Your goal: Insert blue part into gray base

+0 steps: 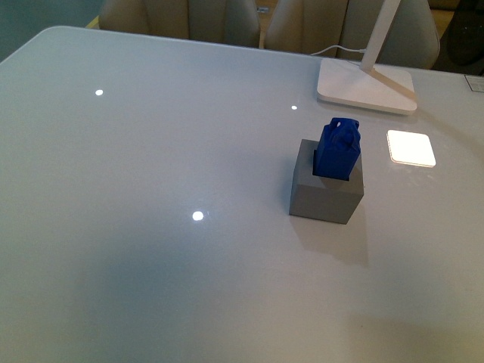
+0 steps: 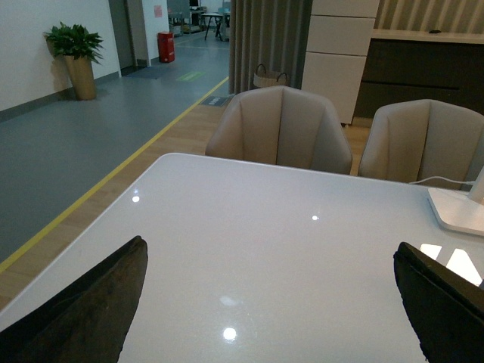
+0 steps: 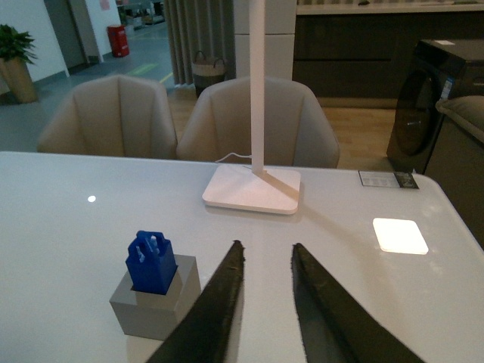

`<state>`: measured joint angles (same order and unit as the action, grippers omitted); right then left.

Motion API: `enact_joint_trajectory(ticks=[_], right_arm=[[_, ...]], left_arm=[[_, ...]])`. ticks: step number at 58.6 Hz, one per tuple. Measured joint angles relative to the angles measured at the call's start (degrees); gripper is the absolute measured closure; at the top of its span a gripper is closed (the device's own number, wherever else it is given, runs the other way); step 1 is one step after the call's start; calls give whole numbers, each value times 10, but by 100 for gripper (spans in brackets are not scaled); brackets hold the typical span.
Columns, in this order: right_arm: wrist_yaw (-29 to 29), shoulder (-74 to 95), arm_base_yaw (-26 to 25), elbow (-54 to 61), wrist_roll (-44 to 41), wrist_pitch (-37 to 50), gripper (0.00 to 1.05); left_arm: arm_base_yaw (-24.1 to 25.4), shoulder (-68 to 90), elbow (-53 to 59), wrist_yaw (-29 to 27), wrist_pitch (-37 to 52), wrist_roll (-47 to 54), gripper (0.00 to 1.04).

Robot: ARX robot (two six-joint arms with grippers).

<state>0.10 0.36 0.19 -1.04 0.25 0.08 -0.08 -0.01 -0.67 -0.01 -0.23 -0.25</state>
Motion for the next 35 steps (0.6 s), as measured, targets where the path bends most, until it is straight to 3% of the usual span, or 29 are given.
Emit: enact_joint_trajectory(ticks=[6, 22, 35], right_arm=[[0, 0, 0, 0, 0, 0, 53], [0, 0, 0, 0, 0, 0, 8], [0, 0, 0, 0, 0, 0, 9]], left_arm=[[0, 0, 0, 0, 0, 0, 7], [0, 0, 0, 0, 0, 0, 7], [0, 0, 0, 0, 0, 0, 7]])
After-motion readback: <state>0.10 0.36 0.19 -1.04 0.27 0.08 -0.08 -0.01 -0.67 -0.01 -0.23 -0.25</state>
